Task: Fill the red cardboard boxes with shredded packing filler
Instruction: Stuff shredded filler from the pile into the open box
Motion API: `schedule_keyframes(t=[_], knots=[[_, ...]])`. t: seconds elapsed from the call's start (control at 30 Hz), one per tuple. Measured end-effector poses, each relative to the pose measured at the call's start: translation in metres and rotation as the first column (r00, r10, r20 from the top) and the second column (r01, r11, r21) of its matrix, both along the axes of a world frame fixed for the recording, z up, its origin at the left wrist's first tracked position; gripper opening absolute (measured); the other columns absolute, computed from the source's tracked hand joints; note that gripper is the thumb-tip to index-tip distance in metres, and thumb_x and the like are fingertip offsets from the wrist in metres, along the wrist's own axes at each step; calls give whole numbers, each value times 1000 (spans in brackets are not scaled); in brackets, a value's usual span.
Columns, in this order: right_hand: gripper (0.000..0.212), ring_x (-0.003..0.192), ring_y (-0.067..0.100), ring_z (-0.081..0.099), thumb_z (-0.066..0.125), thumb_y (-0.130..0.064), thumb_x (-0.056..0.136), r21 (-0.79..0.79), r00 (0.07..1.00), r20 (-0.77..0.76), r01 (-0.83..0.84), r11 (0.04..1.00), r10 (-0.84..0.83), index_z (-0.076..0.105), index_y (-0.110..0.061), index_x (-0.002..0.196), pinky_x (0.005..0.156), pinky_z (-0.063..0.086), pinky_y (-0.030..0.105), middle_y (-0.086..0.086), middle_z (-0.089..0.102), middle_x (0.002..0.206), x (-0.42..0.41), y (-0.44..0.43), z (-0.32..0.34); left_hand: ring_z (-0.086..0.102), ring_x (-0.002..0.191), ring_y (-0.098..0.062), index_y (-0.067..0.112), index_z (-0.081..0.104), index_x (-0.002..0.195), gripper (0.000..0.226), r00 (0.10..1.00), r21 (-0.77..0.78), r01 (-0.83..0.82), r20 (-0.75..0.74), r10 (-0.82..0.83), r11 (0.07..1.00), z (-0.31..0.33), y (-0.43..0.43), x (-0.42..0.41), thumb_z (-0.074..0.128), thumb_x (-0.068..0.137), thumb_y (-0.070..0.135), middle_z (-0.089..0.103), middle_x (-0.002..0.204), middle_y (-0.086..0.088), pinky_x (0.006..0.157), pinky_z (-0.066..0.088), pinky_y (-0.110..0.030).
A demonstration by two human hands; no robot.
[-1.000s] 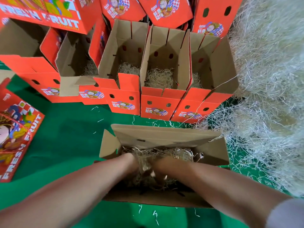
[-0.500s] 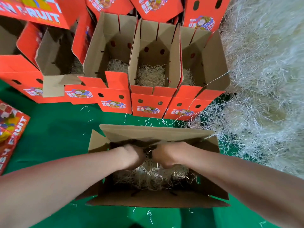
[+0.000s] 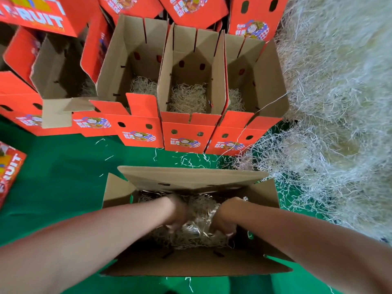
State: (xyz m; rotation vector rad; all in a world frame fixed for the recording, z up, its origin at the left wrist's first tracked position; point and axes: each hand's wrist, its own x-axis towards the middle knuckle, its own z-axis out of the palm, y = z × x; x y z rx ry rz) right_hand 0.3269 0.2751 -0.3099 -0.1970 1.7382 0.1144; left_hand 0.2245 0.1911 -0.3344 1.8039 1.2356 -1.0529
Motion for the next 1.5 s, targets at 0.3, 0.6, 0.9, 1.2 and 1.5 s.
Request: schedule_keyframes(t=[0.3, 0.6, 0.9, 1.2, 1.5], knots=[[34, 98, 28, 57, 52, -20, 92, -92, 989, -121, 73, 993, -84, 53, -11, 124, 68, 44, 33, 10, 55, 124, -6, -17, 1, 28, 135, -37, 14, 24, 147, 91, 931, 17, -281, 248, 269, 959, -25, 8, 9, 67, 71, -11, 17, 154, -17, 98, 42, -51], [36, 101, 30, 58, 62, -21, 85, 61, 979, -100, 183, 981, -176, 57, -10, 119, 46, 36, 27, 11, 56, 122, 21, -4, -11, 41, 127, -37, 37, 20, 146, 88, 975, 98, -215, 75, 208, 972, -41, 7, 17, 60, 78, -2, 17, 153, -14, 71, 50, -39], [42, 119, 28, 49, 55, -12, 90, -28, 881, -458, 119, 993, -118, 49, -10, 131, 87, 46, 37, 13, 43, 139, -10, -16, -8, 59, 89, -27, 9, 59, 101, 21, 876, 343, -477, 267, 402, 810, 6, 0, 3, 42, 90, 4, 59, 96, -19, 69, 40, -29], [42, 120, 30, 49, 53, -17, 92, 70, 987, -136, 99, 993, -89, 47, -14, 133, 90, 43, 41, 9, 50, 135, 3, 10, -16, 45, 124, -31, 8, 48, 132, 38, 896, -263, -380, 133, 423, 887, 1, -50, -19, 40, 96, 2, 46, 138, -16, 100, 36, -37], [33, 105, 32, 58, 52, -2, 87, -106, 783, -596, 147, 983, -182, 55, -2, 120, 82, 50, 40, 18, 54, 122, -14, -26, 7, 56, 109, -33, -7, 52, 122, 31, 957, 42, -289, -26, 290, 956, -1, -47, -27, 45, 94, 6, 55, 124, -22, 93, 47, -37]])
